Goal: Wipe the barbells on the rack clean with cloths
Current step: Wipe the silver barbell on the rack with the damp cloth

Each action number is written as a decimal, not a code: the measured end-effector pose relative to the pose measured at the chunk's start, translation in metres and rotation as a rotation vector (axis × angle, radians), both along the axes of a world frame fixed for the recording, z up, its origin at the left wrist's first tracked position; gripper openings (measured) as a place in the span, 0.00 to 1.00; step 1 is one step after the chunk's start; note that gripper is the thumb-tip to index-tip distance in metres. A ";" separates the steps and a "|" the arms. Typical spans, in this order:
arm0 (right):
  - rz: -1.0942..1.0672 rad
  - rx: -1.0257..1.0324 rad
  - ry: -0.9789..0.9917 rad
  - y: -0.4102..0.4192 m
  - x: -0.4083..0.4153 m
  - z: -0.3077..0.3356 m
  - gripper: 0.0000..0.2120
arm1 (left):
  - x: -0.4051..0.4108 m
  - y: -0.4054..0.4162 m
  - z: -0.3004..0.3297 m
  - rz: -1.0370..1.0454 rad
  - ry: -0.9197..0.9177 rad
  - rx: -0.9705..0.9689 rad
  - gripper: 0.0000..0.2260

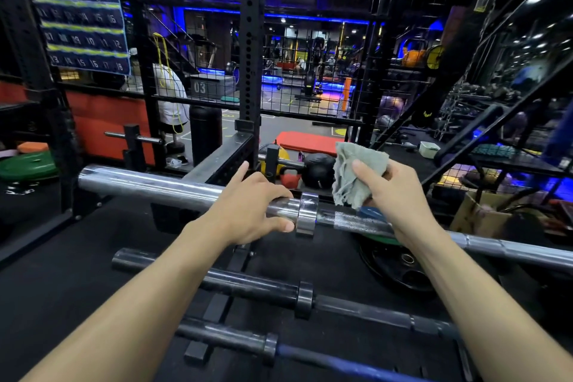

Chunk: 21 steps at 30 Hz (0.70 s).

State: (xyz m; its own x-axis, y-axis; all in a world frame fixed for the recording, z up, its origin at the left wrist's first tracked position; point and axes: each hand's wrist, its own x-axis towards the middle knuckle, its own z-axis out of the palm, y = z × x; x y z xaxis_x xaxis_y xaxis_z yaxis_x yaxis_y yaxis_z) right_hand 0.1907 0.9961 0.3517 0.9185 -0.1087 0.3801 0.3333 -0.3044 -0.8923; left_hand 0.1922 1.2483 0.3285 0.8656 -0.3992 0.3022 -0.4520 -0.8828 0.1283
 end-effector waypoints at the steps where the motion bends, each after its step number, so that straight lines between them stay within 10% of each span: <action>1: -0.003 -0.022 -0.007 0.002 -0.001 -0.001 0.13 | -0.001 0.000 -0.001 0.000 -0.004 0.004 0.29; 8: -0.025 -0.079 0.105 0.016 0.005 0.006 0.34 | 0.000 -0.002 -0.005 0.021 -0.019 0.031 0.30; 14: -0.174 -0.124 -0.078 0.017 0.017 0.029 0.15 | 0.001 0.000 -0.004 0.011 -0.006 0.025 0.30; 21: 0.393 -0.733 -0.262 0.039 -0.029 -0.039 0.16 | -0.002 -0.003 0.001 0.021 0.006 0.007 0.12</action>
